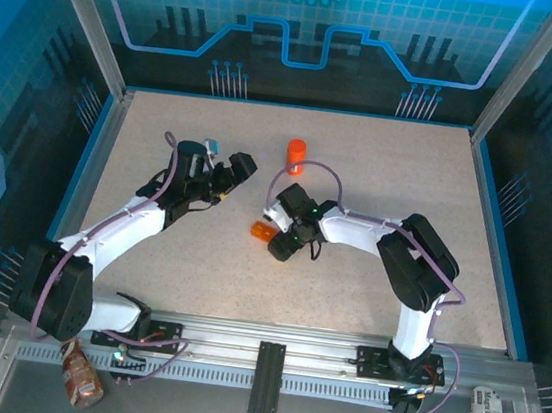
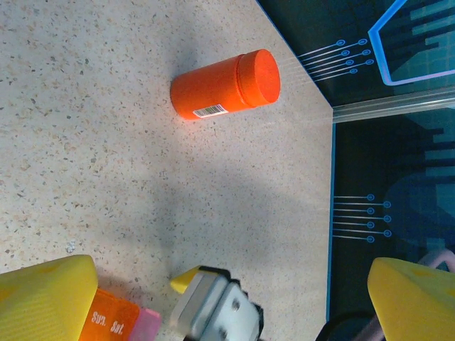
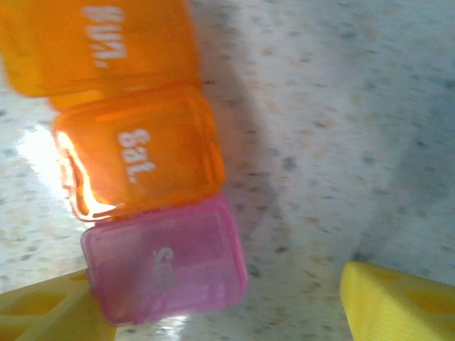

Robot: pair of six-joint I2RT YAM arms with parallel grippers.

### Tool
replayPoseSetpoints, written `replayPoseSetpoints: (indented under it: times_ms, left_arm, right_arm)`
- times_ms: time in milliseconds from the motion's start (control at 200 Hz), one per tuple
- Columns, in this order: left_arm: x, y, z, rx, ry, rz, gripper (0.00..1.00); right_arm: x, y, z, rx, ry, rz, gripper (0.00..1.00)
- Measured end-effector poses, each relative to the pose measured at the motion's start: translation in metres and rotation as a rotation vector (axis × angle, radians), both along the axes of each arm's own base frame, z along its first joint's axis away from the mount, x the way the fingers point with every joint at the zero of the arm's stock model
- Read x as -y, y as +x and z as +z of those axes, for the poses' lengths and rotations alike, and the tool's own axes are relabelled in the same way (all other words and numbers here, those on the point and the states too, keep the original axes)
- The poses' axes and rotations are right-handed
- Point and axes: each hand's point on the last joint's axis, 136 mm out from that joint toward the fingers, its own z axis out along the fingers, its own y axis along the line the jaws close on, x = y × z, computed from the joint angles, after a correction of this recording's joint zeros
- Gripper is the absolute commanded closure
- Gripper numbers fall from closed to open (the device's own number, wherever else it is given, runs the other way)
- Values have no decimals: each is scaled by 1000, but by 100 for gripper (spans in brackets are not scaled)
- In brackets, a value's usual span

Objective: Sort the pills into containers

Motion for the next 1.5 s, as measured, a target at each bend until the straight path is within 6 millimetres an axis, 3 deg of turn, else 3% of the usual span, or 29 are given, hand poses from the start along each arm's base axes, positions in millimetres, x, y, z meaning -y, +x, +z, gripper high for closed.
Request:
replayPoseSetpoints:
  times_ms: [180, 390, 610, 720, 870, 970, 1060, 1206, 1366, 1501]
  left_arm:
    - [1, -1, -2, -4, -2, -4, 1]
    - [0, -4, -8, -17, 5, -6, 1]
    - [2, -4, -10, -13, 20, -28, 1]
    - [5, 1, -12, -20, 44, -55, 1]
    - [8, 3, -10, -18, 93, -101, 1]
    - [7, 0, -11, -19, 129, -130, 1]
    - [8, -8, -19, -47, 171, -161, 1]
    - [18, -33, -40, -110, 276, -254, 1]
    - [22, -58, -61, -169, 433, -343, 1]
    - [18, -72, -74, -195, 563, -397, 1]
  right_arm:
    - [18, 17, 2, -11, 5, -108, 22]
    - [21, 45, 14, -6, 53, -207, 22]
    - [33, 48, 17, -38, 81, -275, 22]
    - [44, 43, 36, -40, 120, -326, 22]
    - [52, 35, 82, -14, 228, -417, 21]
    - [52, 27, 95, -32, 288, -466, 21]
    - [49, 22, 90, -74, 322, -506, 21]
    - [42, 20, 67, -166, 327, -563, 22]
    - [31, 32, 44, -220, 308, -605, 22]
    - [21, 48, 44, -203, 302, -615, 22]
